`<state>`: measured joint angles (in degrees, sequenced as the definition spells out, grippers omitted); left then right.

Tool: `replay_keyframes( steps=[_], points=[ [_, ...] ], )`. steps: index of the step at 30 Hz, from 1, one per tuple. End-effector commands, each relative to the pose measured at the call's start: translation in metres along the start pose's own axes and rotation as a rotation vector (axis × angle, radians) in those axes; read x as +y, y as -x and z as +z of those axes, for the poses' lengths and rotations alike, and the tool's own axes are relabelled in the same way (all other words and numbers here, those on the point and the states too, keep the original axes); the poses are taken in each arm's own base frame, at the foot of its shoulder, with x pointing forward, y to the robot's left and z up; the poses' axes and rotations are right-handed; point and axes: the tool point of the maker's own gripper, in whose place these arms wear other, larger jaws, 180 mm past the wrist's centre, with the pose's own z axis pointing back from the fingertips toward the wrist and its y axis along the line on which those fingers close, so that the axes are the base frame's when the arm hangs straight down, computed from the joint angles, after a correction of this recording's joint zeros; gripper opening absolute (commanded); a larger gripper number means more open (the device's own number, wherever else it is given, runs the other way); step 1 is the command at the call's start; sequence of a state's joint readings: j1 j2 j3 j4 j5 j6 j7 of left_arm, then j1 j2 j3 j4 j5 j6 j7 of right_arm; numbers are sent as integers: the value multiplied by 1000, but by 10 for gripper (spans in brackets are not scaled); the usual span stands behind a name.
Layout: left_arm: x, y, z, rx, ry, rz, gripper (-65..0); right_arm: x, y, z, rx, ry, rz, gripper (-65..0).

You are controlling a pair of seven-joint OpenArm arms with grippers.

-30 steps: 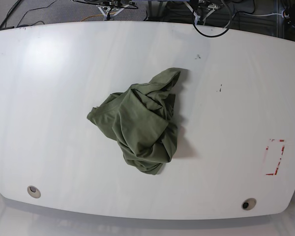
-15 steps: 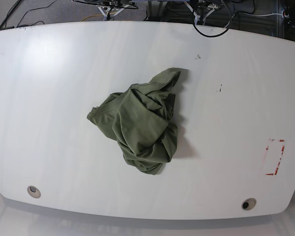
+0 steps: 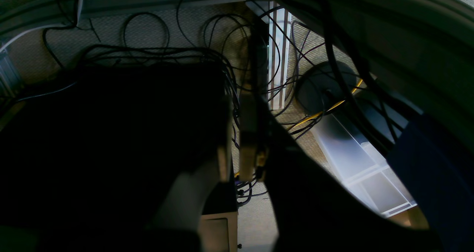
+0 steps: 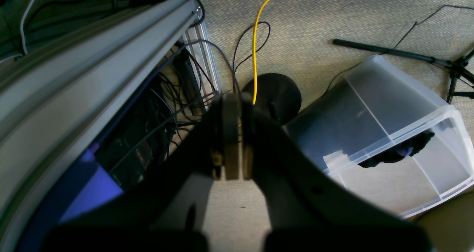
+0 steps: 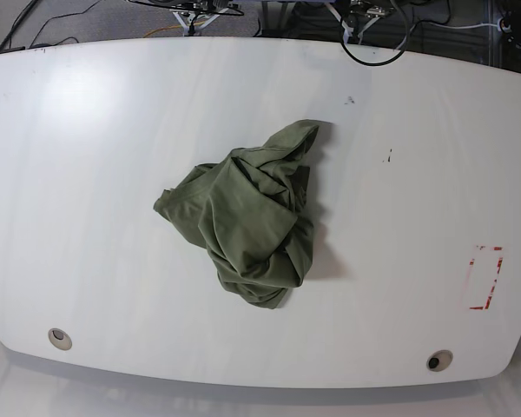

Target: Layout the t-shirt on the table in an organized manner, then fold the t-shirt properly

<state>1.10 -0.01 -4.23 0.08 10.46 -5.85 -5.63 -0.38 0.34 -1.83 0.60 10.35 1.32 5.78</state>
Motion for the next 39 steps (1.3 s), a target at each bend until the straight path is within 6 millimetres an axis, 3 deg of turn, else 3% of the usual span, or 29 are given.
replay_keyframes(
  steps=[1, 39],
  points=[
    [-2, 1, 0, 0, 4, -5, -623, -2, 3, 0, 7, 2, 0, -645],
    [-3, 2, 0, 0, 4, -8, -604, 1, 2, 0, 5, -4, -2, -640]
  ],
)
